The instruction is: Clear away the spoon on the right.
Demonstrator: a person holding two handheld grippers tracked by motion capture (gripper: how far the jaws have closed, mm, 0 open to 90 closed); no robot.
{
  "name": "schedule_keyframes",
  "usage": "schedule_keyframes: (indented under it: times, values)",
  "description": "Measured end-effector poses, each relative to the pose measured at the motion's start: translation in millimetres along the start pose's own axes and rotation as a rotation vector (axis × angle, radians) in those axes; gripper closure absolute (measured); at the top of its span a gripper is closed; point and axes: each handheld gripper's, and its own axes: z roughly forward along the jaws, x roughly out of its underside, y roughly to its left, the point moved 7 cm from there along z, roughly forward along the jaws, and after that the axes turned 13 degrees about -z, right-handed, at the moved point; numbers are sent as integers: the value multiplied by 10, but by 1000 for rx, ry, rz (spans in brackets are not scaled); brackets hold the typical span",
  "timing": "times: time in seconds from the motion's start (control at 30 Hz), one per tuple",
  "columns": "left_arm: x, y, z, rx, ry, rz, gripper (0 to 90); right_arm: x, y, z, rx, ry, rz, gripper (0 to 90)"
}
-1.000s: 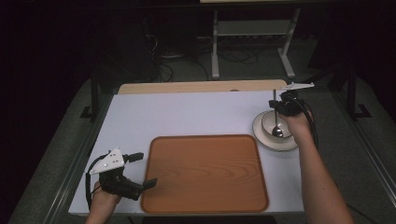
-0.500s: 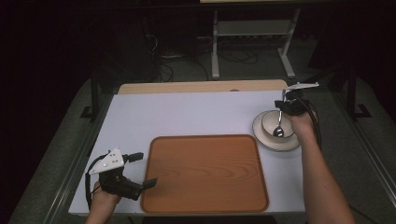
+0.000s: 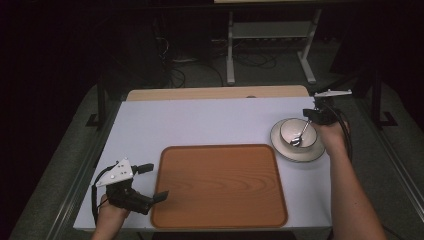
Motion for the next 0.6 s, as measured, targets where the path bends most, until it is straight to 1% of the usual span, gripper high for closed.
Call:
schedule_keyframes:
  times: [0.13, 0.3, 0.47, 0.6]
  values:
    - [-1, 3, -2, -2, -1, 0, 0, 29, -13, -16, 3, 3, 3, 895]
    - [0, 1, 1, -1, 0, -1, 0, 101, -58, -66, 18, 12, 14, 895]
    - [0, 2, 2, -1, 0, -1, 0, 154, -69, -99, 21, 21, 8, 895]
    - [-1, -1, 1, -1, -2, -1, 0, 223, -95, -147, 34, 31, 12, 895]
